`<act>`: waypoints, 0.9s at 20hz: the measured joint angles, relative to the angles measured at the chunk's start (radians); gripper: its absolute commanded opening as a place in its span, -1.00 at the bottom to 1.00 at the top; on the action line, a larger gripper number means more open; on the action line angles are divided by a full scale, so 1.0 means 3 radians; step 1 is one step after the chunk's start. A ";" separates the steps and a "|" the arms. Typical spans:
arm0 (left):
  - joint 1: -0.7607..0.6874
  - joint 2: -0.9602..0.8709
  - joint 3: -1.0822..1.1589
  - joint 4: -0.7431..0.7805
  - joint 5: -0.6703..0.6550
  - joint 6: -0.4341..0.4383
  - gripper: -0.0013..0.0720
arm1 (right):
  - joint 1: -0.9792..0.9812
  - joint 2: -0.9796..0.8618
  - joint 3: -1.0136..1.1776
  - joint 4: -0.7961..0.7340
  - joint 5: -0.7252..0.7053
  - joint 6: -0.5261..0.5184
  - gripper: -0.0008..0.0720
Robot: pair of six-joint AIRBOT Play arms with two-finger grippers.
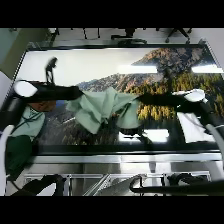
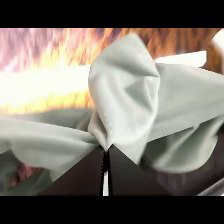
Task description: Fold the shirts.
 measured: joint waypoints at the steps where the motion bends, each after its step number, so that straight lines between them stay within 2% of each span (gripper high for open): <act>1: 0.0046 0.0140 0.0184 0.0000 -0.0062 0.0000 -0.94 | -0.0120 0.0137 0.0224 -0.0001 0.0109 0.0003 -0.94; 6: 0.0120 0.0732 0.1003 -0.0011 -0.0240 0.0011 -0.94 | -0.0408 0.0687 0.1167 -0.0083 0.0416 0.0058 -0.94; 11: 0.0235 0.1020 0.1623 0.0175 -0.0623 0.0014 -0.93 | -0.0465 0.1068 0.1696 -0.0687 0.0464 0.0127 -0.93; 14: 0.0336 0.0876 0.1748 0.0244 -0.0992 0.0017 -0.93 | -0.0474 0.1067 0.1681 -0.1092 0.0596 0.0249 -0.94; 18: 0.0392 0.0336 0.1666 0.0278 -0.1431 0.0024 -0.93 | -0.0476 0.0856 0.1218 -0.1499 0.0726 0.0322 -0.93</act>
